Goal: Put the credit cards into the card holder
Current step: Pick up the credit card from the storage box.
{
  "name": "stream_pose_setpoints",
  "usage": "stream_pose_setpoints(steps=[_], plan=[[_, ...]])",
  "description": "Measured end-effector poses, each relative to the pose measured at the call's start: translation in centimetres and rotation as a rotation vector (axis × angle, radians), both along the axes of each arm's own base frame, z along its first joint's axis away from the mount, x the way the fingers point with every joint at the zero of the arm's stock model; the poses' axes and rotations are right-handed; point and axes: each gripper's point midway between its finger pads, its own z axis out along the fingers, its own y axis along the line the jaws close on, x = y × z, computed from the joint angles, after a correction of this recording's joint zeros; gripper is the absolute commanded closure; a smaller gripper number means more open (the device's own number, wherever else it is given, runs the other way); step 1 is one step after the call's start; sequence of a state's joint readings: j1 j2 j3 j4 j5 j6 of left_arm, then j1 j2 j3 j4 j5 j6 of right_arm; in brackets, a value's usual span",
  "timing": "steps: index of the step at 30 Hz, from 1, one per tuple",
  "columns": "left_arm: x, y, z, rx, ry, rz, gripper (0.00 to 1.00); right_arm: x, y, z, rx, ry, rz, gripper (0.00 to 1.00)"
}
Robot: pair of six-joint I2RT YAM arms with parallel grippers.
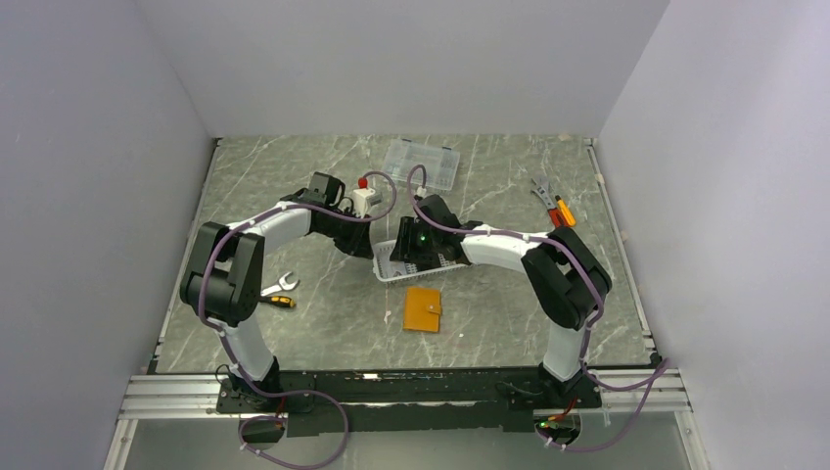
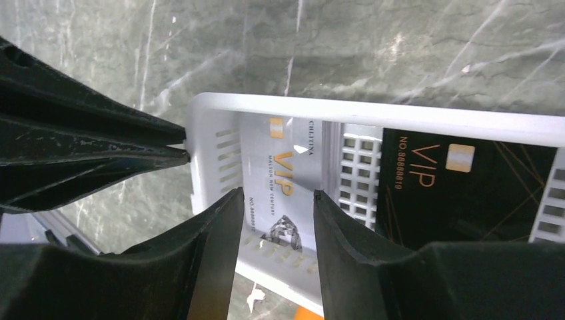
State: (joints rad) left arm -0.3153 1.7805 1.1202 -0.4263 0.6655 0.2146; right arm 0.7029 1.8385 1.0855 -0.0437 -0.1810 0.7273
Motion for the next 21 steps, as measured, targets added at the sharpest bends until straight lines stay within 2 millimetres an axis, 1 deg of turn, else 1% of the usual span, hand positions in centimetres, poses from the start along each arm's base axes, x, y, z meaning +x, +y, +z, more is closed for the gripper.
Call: stream_pose_setpoints(steps=[3, 8, 21], plan=[[0.0, 0.0, 0.0, 0.0, 0.0, 0.0, 0.84, 0.2, -0.3, -0.4, -0.019, -0.004, -0.005, 0.54], [0.0, 0.0, 0.0, 0.0, -0.001, 0.001, 0.85, 0.1, -0.4, -1.7, -0.04, 0.015, -0.005, 0.54], [0.0, 0.0, 0.0, 0.0, -0.002, 0.0, 0.86, 0.1, 0.1, -1.4, -0.031, 0.003, 0.003, 0.57]])
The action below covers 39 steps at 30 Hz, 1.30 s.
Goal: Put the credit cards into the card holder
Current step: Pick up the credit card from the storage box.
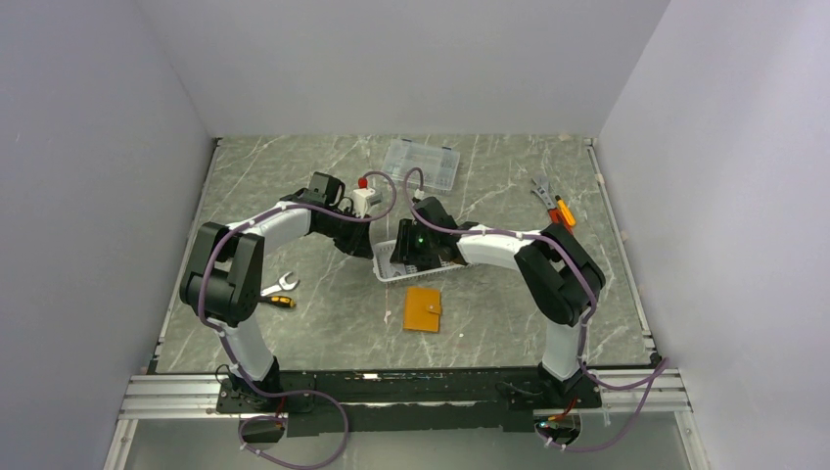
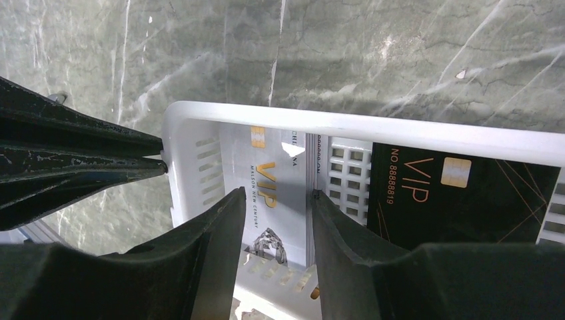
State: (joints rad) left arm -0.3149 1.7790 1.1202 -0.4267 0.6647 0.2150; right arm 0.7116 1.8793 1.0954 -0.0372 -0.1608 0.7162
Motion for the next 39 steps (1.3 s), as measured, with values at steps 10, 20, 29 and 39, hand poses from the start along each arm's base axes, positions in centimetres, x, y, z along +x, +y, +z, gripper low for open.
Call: stream_pose_setpoints(steps=[10, 20, 29, 39], plan=[[-0.1, 0.0, 0.0, 0.0, 0.001, 0.0, 0.86, -0.1, 0.0, 0.4, -0.012, -0.005, -0.004, 0.57], [-0.1, 0.1, 0.0, 0.003, 0.0, 0.001, 0.86, 0.1, 0.3, 2.0, 0.012, -0.033, -0.004, 0.67], [-0.1, 0.3, 0.0, 0.014, 0.001, 0.008, 0.87, 0.6, 1.3, 3.1, 0.097, -0.031, 0.004, 0.68], [-0.1, 0.3, 0.1, 0.014, -0.002, 0.008, 0.87, -0.8, 3.6, 4.1, 0.311, 0.033, 0.073, 0.65]])
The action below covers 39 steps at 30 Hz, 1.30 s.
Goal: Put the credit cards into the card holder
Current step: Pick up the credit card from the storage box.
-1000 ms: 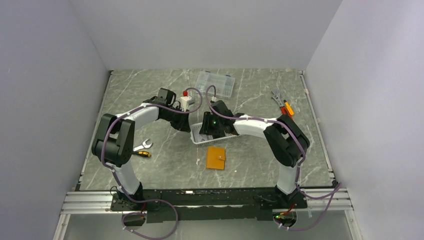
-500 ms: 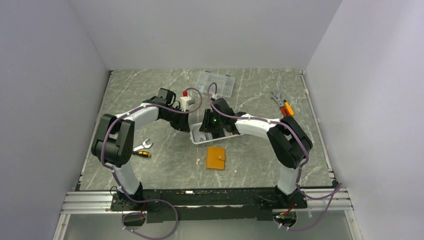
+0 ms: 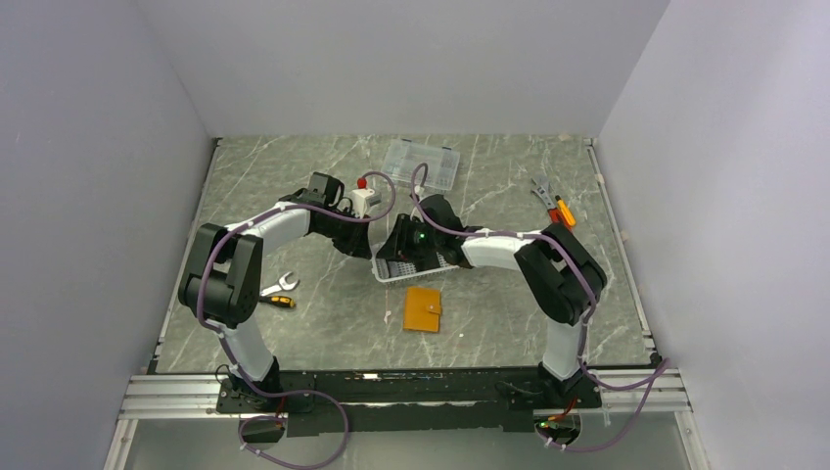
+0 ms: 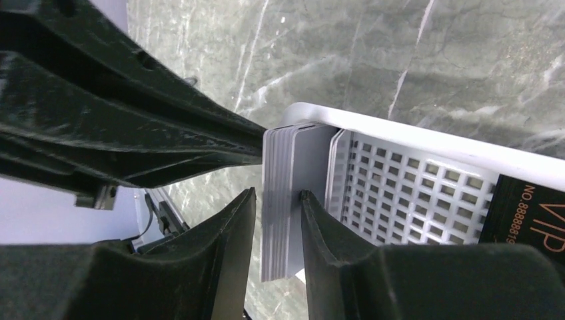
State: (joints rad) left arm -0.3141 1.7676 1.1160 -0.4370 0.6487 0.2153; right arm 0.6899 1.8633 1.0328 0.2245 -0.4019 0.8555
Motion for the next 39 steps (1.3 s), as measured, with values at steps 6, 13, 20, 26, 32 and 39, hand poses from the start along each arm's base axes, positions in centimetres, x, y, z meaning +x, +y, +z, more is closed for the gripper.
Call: stream_pose_setpoints(steps=[6, 13, 20, 26, 32, 39], plan=[[0.0, 0.0, 0.0, 0.002, -0.003, 0.001, 0.88, -0.3, -0.1, -1.8, -0.022, 0.044, 0.012, 0.65], [0.0, 0.0, 0.0, 0.002, -0.003, 0.001, 0.88, 0.0, -0.7, -2.4, -0.081, 0.035, 0.002, 0.68], [0.0, 0.1, 0.1, 0.003, -0.006, -0.002, 0.89, 0.6, -1.5, -2.9, -0.164, 0.016, -0.016, 0.77], [0.0, 0.1, 0.1, 0.004, -0.007, -0.004, 0.9, 0.7, -1.6, -3.3, -0.18, 0.015, -0.01, 0.97], [-0.3, 0.5, 0.8, 0.01, 0.005, -0.001, 0.86, 0.7, -1.8, -3.4, -0.187, 0.02, -0.004, 1.0], [1.1, 0.3, 5.3, -0.063, -0.052, -0.018, 0.69, 1.0, -2.9, -2.1, -0.149, 0.007, -0.001, 1.0]])
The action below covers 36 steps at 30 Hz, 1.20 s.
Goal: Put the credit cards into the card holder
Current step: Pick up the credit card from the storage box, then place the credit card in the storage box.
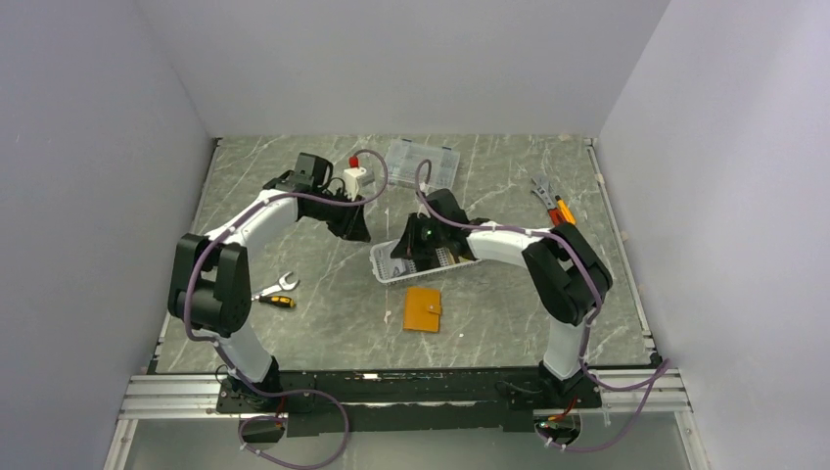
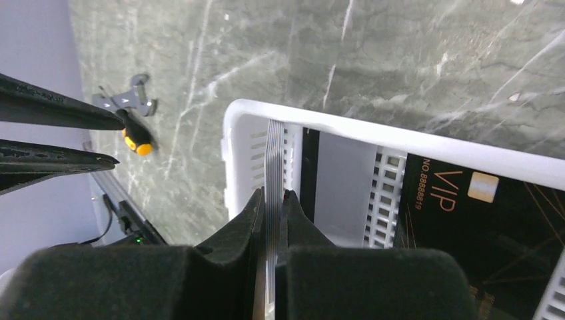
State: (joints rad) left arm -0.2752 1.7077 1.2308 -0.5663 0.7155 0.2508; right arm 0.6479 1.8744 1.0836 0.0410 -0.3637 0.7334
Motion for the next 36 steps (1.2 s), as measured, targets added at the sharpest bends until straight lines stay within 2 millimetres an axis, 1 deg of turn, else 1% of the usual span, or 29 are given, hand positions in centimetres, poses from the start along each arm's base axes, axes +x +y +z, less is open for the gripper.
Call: stream_pose_setpoints(steps=[1, 2, 3, 5, 6, 9, 11, 16, 19, 22, 24, 27, 31, 33, 36], plan=[[0.2, -0.1, 0.8, -0.018, -0.013, -0.003, 0.65, 0.1, -0.2, 0.5, 0.015, -0.005, 0.0, 1.0], [0.2, -0.2, 1.3, -0.032, -0.021, -0.008, 0.56, 0.2, -0.4, 1.1, 0.032, -0.014, -0.001, 1.0], [0.1, -0.4, 1.8, -0.051, -0.026, -0.015, 0.51, 0.3, -0.6, 1.7, 0.048, -0.023, 0.0, 1.0], [-0.2, -0.8, 2.5, -0.082, -0.026, -0.032, 0.44, 0.6, -0.8, 2.9, 0.082, -0.046, 0.0, 1.0], [-0.4, -1.1, 2.8, -0.101, -0.02, -0.038, 0.38, 0.8, -0.9, 3.5, 0.106, -0.06, 0.0, 1.0], [-0.9, -1.8, 3.4, -0.156, 0.002, -0.056, 0.28, 0.9, -1.3, 5.2, 0.182, -0.087, -0.003, 1.0], [-1.3, -2.3, 3.6, -0.194, 0.023, -0.064, 0.25, 0.9, -1.4, 6.0, 0.235, -0.094, -0.005, 1.0], [-2.8, -3.1, 3.0, -0.267, 0.097, -0.071, 0.25, 0.9, -1.0, 7.4, 0.327, -0.1, -0.005, 1.0], [-3.6, -3.5, 2.5, -0.299, 0.13, -0.08, 0.27, 0.7, -0.5, 8.7, 0.398, -0.101, 0.0, 1.0], [-4.1, -3.9, 2.5, -0.317, 0.147, -0.092, 0.33, 0.4, -0.2, 9.7, 0.459, -0.098, 0.006, 1.0], [-4.1, -4.2, 2.7, -0.332, 0.147, -0.097, 0.4, 0.4, -0.1, 10.1, 0.483, -0.097, 0.003, 1.0], [-4.0, -4.4, 3.0, -0.347, 0.14, -0.104, 0.52, 0.3, 0.1, 10.8, 0.517, -0.099, 0.007, 1.0], [-4.1, -4.5, 3.1, -0.355, 0.155, -0.1, 0.67, 0.2, 0.1, 11.2, 0.532, -0.109, 0.014, 1.0], [-4.3, -4.3, 3.1, -0.36, 0.171, -0.095, 0.7, 0.1, 0.1, 11.3, 0.536, -0.118, 0.028, 0.97], [-4.6, -4.0, 3.3, -0.372, 0.198, -0.093, 0.72, -0.2, 0.2, 11.4, 0.543, -0.128, 0.051, 0.92]])
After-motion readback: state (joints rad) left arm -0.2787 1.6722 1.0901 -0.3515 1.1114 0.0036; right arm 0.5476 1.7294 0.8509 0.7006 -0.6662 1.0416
